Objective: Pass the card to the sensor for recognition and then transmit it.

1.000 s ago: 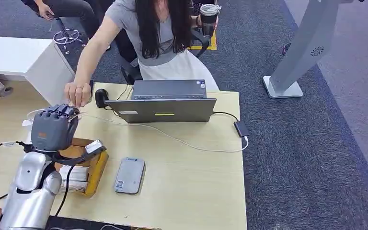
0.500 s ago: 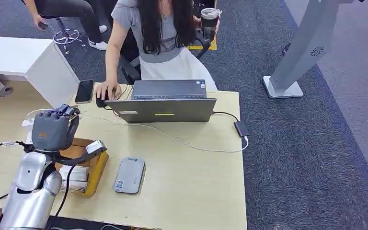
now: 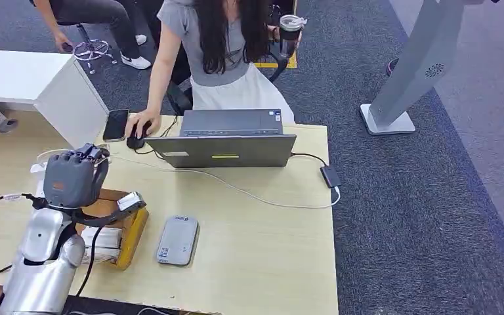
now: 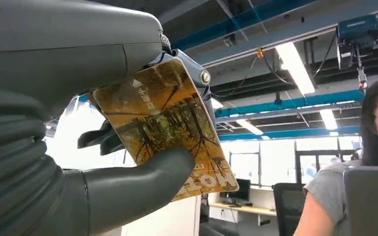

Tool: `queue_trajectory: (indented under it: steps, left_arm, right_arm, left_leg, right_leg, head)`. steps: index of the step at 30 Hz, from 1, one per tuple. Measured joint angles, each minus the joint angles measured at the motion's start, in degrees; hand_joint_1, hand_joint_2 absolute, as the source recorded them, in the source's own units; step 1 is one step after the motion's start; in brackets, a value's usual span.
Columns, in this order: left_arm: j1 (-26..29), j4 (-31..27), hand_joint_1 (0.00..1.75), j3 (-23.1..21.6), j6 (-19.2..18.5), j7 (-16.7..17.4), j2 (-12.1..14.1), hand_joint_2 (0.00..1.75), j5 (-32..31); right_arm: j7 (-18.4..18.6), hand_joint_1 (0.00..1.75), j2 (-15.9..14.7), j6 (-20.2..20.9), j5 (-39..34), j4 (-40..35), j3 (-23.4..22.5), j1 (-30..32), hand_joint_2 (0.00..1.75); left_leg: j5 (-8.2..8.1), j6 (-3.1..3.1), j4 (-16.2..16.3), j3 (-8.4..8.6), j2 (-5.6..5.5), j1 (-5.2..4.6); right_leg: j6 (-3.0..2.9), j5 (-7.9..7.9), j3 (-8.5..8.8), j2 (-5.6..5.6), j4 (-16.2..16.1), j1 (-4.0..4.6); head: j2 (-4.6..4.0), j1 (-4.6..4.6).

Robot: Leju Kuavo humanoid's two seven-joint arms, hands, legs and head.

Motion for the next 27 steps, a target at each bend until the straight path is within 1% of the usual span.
queue_trajectory:
  steps: [6,7,9,10,11,13,15,20,27]
  left_arm:
    - [0.6,0.0,1.75,-0.5,0.0,-0.4,-0.4,1.75,0.2]
    - [1.2,-0.2,1.75,-0.7,-0.3,-0.8,-0.6,1.75,-0.5]
    - [4.8,-3.3,1.75,-3.0,-1.8,-1.3,-1.8,1.75,-3.8]
    - [6.6,-4.8,1.75,-5.3,-2.5,-0.2,-2.8,1.75,-6.0]
    - [8.1,-5.7,1.75,-7.3,-2.8,1.5,-3.2,1.75,-7.5]
    - [10.6,-6.8,1.75,-11.2,-3.1,3.9,-3.9,1.75,-8.3]
    - [11.5,-7.5,1.75,-13.2,-3.2,4.8,-3.9,1.75,-8.5]
    - [12.7,-7.8,1.75,-16.2,-4.3,5.0,-3.9,1.75,-8.4]
    - [13.1,-8.1,1.75,-17.5,-4.3,5.0,-3.9,1.75,-8.4]
  right_arm:
    - [-0.4,0.00,0.0,0.0,-0.2,0.0,0.0,0.0,1.75]
    - [-0.5,0.00,0.0,0.0,-0.4,0.0,0.0,0.0,1.75]
    - [-1.1,0.00,0.0,-0.2,-1.1,0.0,-0.3,0.3,1.75]
    - [-1.3,0.00,0.0,-0.2,-1.3,0.0,-0.5,0.6,1.75]
    - [-1.5,0.00,0.0,-0.3,-1.4,0.0,-0.6,0.8,1.75]
    - [-1.7,0.00,0.0,-0.2,-1.4,0.0,-0.9,0.8,1.75]
    - [-1.7,0.00,0.0,-0.2,-1.4,0.0,-1.1,1.1,1.75]
    - [-1.6,0.00,0.0,-0.3,-1.4,0.0,-1.4,1.3,1.75]
    - [-1.6,0.00,0.0,-0.4,-1.4,0.0,-1.4,1.3,1.75]
  left_leg:
    - [0.00,0.00,0.0,-0.01,0.00,0.00]
    - [0.00,0.00,0.0,0.01,0.01,-0.01]
    - [-0.06,0.07,0.0,0.07,0.12,-0.11]
    - [-0.05,0.08,0.0,0.02,0.03,-0.14]
    - [-0.05,0.08,0.0,-0.06,-0.04,-0.12]
    - [-0.08,0.11,0.0,-0.11,0.09,-0.10]
    - [-0.08,0.12,0.0,-0.11,0.10,-0.10]
    - [-0.06,0.13,0.0,-0.10,0.09,-0.10]
    - [-0.03,0.16,0.0,-0.10,0.08,-0.10]
  right_leg:
    - [0.00,0.00,0.00,0.00,0.0,0.00]
    - [0.00,0.00,0.01,0.01,0.0,-0.01]
    - [0.03,-0.02,0.00,0.11,0.0,-0.13]
    - [0.04,-0.03,0.00,0.04,0.0,-0.15]
    - [0.04,-0.03,-0.02,0.01,-0.1,-0.14]
    - [0.08,0.00,-0.05,0.11,-0.1,-0.13]
    - [0.12,0.03,-0.05,0.10,-0.2,-0.14]
    - [0.18,0.07,-0.04,0.06,-0.2,-0.14]
    - [0.24,0.11,-0.03,0.06,-0.2,-0.14]
  head:
    - [0.00,0.00]
    - [0.00,0.02]
    - [0.00,-0.09]
    - [0.00,-0.02]
    - [0.00,0.02]
    - [0.00,-0.02]
    - [0.00,-0.02]
    - [0.00,0.00]
    - [0.00,-0.02]
